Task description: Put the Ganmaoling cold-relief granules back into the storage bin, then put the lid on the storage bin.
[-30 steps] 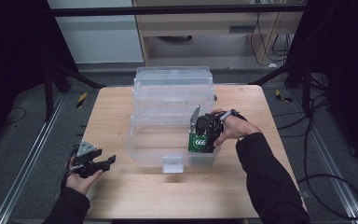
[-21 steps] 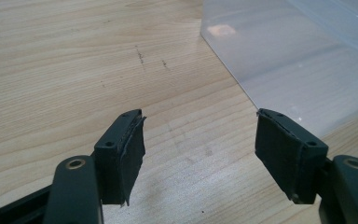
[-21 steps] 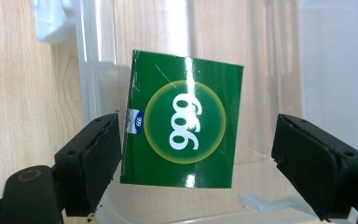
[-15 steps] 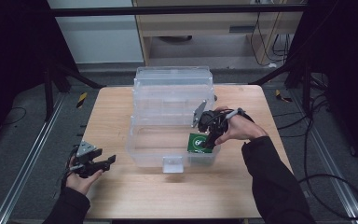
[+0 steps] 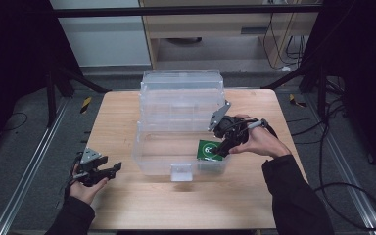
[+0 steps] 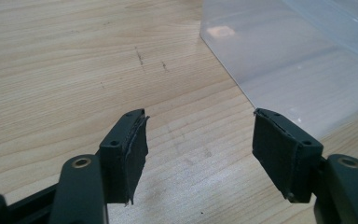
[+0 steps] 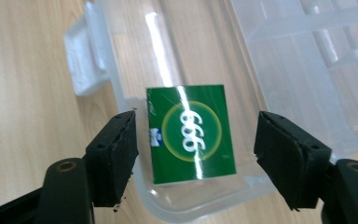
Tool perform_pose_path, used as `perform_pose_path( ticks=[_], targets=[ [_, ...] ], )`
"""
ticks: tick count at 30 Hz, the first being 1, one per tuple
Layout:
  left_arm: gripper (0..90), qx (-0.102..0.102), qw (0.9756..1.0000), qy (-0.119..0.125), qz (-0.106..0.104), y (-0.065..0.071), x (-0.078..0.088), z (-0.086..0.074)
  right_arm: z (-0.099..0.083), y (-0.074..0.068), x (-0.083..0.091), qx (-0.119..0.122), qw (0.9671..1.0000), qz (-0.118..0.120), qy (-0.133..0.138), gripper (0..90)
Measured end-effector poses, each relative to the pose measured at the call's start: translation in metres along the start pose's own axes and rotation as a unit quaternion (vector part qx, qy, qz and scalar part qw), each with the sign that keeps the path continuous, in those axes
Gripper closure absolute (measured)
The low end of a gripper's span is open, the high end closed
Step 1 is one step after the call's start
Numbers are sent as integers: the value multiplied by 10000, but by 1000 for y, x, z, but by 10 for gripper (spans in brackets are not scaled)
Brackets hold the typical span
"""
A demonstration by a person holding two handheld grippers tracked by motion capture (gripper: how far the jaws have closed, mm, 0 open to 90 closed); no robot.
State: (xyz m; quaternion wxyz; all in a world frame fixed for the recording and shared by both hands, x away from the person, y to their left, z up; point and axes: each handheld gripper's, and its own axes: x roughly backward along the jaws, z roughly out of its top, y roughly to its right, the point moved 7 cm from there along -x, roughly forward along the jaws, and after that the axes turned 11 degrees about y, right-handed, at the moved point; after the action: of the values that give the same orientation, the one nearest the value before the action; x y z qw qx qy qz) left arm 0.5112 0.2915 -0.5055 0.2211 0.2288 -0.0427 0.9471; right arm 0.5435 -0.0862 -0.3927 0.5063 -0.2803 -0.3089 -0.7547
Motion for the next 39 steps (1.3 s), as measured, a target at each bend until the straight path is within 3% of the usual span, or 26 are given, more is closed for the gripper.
perform_pose_path(
  ticks=[9, 19, 28, 39],
  targets=[
    [358, 9, 10000, -26, -15, -2, -1, -1, 8, -19, -8, -90, 9994, 204, 251, 355],
    [360, 9, 10000, -14, -28, -1, 0, -1, 4, -32, -34, -159, 9993, 334, 23, 325],
    [360, 9, 10000, -39, -40, -2, -1, -1, 10, -39, -55, -37, 9989, 467, -92, 310],
    [362, 19, 10000, -29, -36, -3, -1, -2, 6, -41, -69, -19, 9977, 617, -295, 375]
  ],
)
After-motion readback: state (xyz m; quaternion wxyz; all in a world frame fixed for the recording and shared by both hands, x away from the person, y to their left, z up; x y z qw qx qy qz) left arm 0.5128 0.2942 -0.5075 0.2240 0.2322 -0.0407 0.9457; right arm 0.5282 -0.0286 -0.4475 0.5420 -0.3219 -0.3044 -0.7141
